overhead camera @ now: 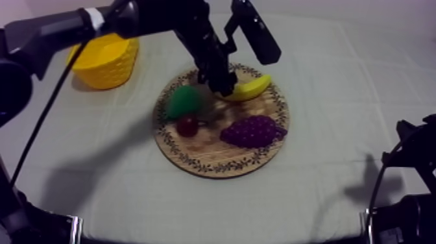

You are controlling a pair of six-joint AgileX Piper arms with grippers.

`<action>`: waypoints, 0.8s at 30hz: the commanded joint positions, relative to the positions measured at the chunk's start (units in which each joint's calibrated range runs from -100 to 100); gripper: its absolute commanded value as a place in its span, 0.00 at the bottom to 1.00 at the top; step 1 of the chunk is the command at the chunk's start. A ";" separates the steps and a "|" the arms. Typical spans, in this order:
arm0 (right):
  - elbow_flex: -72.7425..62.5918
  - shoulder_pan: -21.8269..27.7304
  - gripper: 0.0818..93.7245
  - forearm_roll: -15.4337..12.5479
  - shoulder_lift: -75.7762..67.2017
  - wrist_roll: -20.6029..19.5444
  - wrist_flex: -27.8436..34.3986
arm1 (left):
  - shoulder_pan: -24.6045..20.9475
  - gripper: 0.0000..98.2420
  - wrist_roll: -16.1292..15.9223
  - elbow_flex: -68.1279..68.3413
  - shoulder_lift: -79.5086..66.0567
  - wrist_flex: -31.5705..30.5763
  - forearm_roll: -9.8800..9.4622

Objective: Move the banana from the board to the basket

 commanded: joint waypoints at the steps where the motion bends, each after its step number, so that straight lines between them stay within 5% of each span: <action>1: 0.05 0.03 0.00 0.01 -0.05 -0.07 0.01 | 0.01 0.71 0.14 -4.42 3.86 2.77 -0.04; 15: 0.05 0.03 0.00 0.01 -0.05 -0.07 0.01 | 1.53 0.70 0.48 -21.29 16.08 15.56 -1.72; 24: 0.05 0.03 0.00 0.01 -0.05 -0.07 0.01 | 2.52 0.55 2.59 -27.00 20.49 19.46 -4.45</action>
